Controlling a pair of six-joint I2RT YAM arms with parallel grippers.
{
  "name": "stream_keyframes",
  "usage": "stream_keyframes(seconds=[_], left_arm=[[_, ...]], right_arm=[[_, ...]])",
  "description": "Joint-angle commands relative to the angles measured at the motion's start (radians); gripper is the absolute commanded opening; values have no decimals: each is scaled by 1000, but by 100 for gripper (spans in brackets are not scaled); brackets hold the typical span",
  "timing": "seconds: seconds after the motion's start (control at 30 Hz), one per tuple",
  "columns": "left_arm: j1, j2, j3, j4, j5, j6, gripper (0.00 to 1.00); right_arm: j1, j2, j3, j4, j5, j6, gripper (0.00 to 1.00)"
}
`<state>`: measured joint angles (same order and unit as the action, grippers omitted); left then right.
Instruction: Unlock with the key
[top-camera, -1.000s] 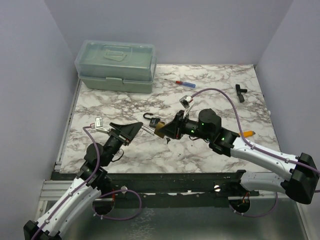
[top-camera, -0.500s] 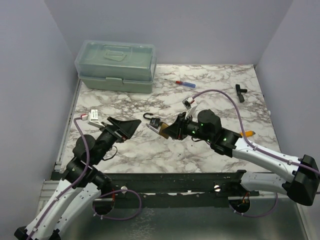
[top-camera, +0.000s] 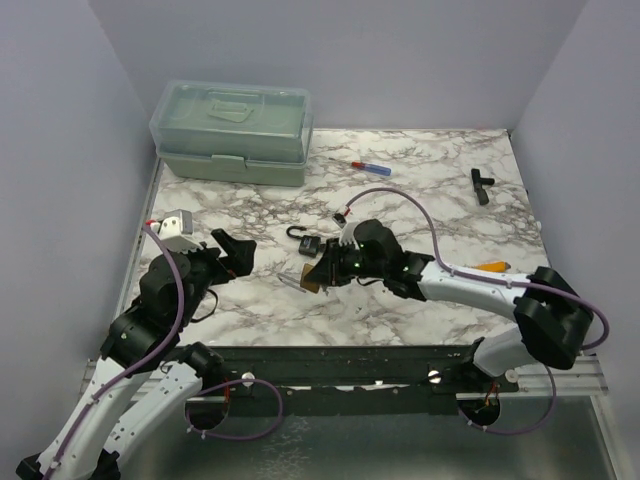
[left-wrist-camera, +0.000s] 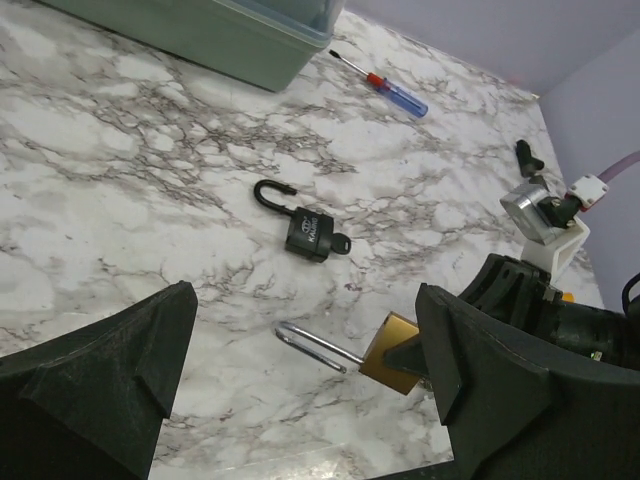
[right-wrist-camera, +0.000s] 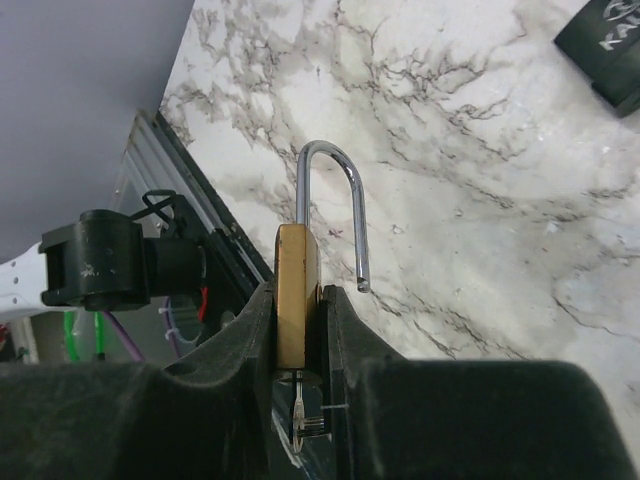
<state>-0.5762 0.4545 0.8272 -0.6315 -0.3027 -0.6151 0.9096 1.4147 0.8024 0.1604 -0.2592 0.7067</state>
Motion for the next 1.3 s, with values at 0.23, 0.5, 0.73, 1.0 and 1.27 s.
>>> stream_keyframes(seconds=[0.23, 0.5, 0.73, 1.0, 1.27], left_arm=[[4, 8, 2, -27, -29, 104, 98], [5, 15, 0, -27, -30, 106, 98], [4, 10, -2, -28, -39, 104, 98], [4, 12, -1, -28, -42, 103, 98], [4, 14, -2, -28, -44, 101, 98]], right_arm=[[2, 304, 170, 280, -195, 148, 0], [-13, 397, 160, 261, -53, 136, 0], [-52, 413, 92, 278, -3, 113, 0], [-73, 430, 63, 314, -15, 106, 0], [-92, 437, 44, 334, -28, 119, 49]])
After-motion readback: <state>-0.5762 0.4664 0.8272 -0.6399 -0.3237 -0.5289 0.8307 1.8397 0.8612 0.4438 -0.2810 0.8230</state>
